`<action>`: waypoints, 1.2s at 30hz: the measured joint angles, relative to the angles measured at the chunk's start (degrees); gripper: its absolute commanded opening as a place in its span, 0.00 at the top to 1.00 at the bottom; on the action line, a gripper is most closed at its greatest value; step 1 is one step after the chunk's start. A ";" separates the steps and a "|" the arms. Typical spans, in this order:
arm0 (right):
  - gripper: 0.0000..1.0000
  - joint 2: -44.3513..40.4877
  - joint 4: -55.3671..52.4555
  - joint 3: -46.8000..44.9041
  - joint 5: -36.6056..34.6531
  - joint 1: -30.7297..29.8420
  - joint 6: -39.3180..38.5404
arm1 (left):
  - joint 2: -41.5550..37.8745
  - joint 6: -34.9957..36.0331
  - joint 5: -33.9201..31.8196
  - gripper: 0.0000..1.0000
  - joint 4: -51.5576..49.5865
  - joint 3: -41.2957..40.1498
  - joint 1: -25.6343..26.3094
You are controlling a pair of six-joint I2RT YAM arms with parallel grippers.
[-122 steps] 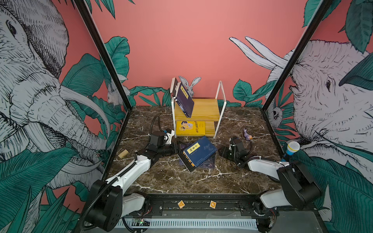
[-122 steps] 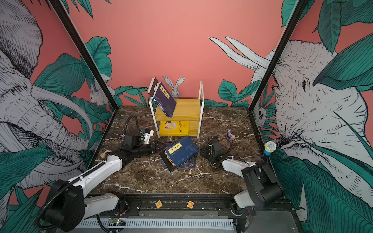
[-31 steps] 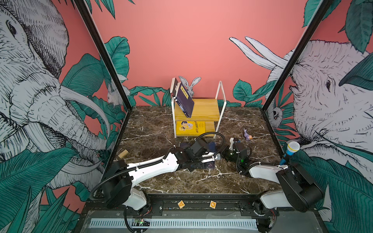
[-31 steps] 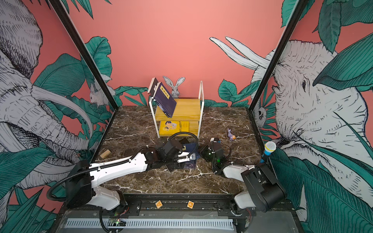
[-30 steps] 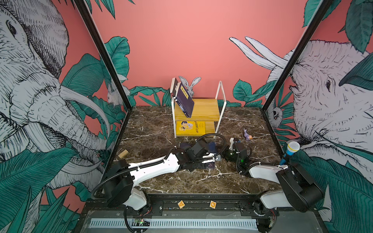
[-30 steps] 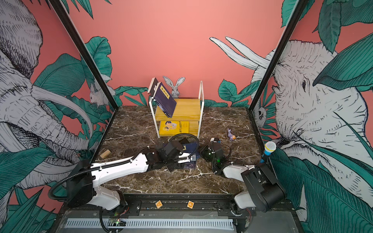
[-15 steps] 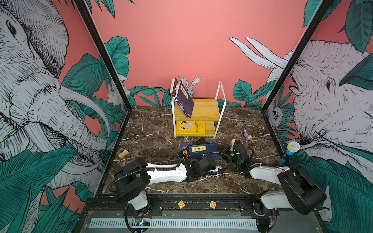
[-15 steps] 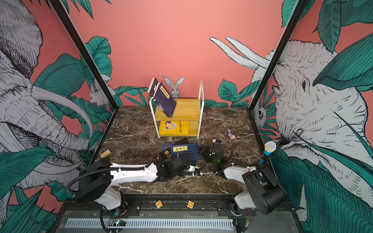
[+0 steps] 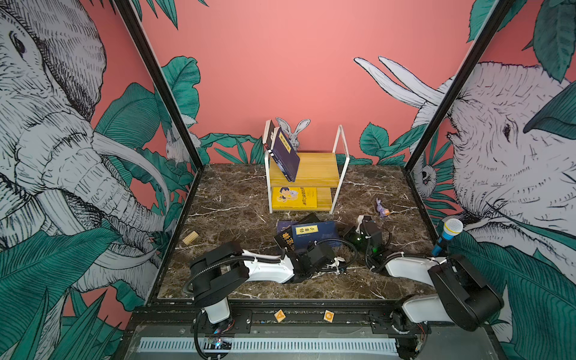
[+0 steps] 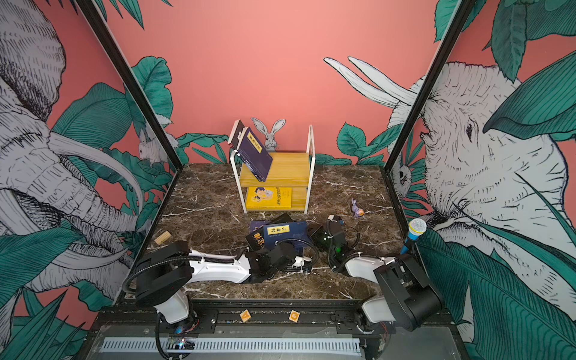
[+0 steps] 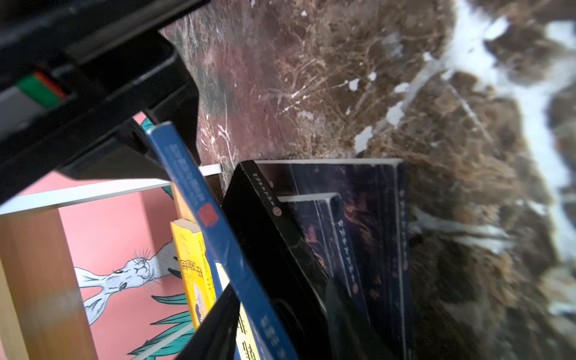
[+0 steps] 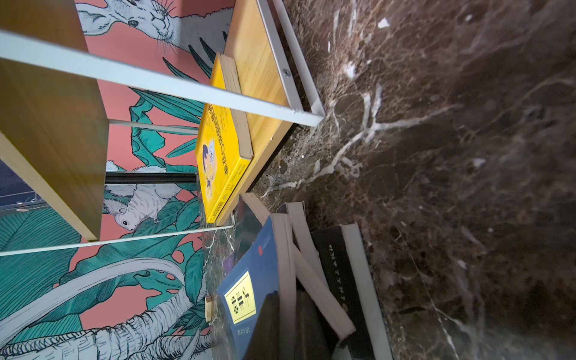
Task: Stacking books/files
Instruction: Place the book at the bookshelf.
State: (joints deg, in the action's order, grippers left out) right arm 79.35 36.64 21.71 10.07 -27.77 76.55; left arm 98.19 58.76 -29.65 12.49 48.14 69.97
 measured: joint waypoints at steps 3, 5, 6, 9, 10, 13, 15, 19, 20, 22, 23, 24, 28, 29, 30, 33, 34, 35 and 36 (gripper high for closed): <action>1.00 0.00 0.00 -0.02 0.37 0.00 0.02 | 1.18 1.88 -1.14 0.54 3.63 -0.66 0.00; 1.00 0.00 0.00 -0.02 0.70 0.00 0.02 | 1.73 2.99 -1.64 0.54 5.40 -0.85 0.00; 1.00 -0.02 -0.04 -0.02 0.81 0.00 0.04 | 2.03 3.67 -1.95 0.56 6.40 -0.90 0.00; 1.00 -0.37 -0.46 -0.07 0.63 0.09 0.02 | 3.21 5.77 -3.06 0.64 9.90 -1.03 0.00; 1.00 -0.68 -0.94 -0.11 0.39 0.13 0.00 | 3.52 6.27 -3.32 0.66 10.84 -1.03 0.00; 1.00 -2.10 -2.60 -0.26 -0.26 0.33 -0.02 | 4.11 7.67 -4.37 0.83 13.68 -1.05 0.00; 1.00 -2.62 -3.52 -0.50 -0.48 0.42 -0.02 | 4.11 8.20 -4.87 1.00 15.61 -1.05 -0.04; 0.96 -2.69 -4.42 -0.57 -0.33 0.55 -0.04 | 3.98 9.73 -4.90 1.00 17.44 -1.90 -0.04; 0.90 -2.69 -4.44 -0.57 -0.15 0.55 -0.04 | 3.91 10.21 -4.90 1.00 17.88 -2.21 -0.04; 0.73 -2.86 -4.42 -0.57 0.37 0.48 -0.15 | 3.50 12.00 -4.90 1.00 19.23 -3.41 -0.04; 0.67 -3.19 -4.44 -0.57 0.85 0.39 -0.11 | 3.13 13.16 -4.87 1.00 19.63 -4.15 -0.04; 0.62 -3.69 -4.33 -0.57 1.33 0.33 -0.31 | 2.75 14.69 -4.66 1.00 20.37 -5.22 -0.11; 0.54 -8.13 -3.15 -0.72 2.49 0.72 -1.27 | 1.53 22.21 -2.62 1.00 24.24 -10.32 -1.44; 0.53 -9.46 -3.06 -0.76 2.69 1.03 -1.46 | 1.05 24.02 -1.75 1.00 25.05 -11.43 -1.88; 0.53 -11.37 -3.10 -0.81 2.86 1.55 -1.86 | 0.35 26.23 -0.46 1.00 26.25 -12.70 -2.58; 0.49 -16.94 -4.11 -1.16 3.56 3.61 -3.45 | -1.66 32.50 3.82 1.00 30.77 -15.43 -5.90; 0.48 -18.88 -4.79 -1.42 3.80 4.35 -3.91 | -1.95 34.29 5.18 1.00 32.50 -15.91 -7.26; 0.46 -21.18 -5.66 -1.77 3.91 5.18 -4.70 | -2.03 36.06 6.69 1.00 34.49 -16.17 -8.72; 0.42 -23.50 -7.08 -2.03 3.91 5.99 -5.42 | -2.05 37.59 8.15 1.00 36.28 -16.44 -10.10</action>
State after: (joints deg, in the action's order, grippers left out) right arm 55.86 29.56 19.68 13.98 -21.78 71.13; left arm 96.14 96.36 -21.50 48.77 31.70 59.88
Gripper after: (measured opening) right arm 0.542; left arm 0.104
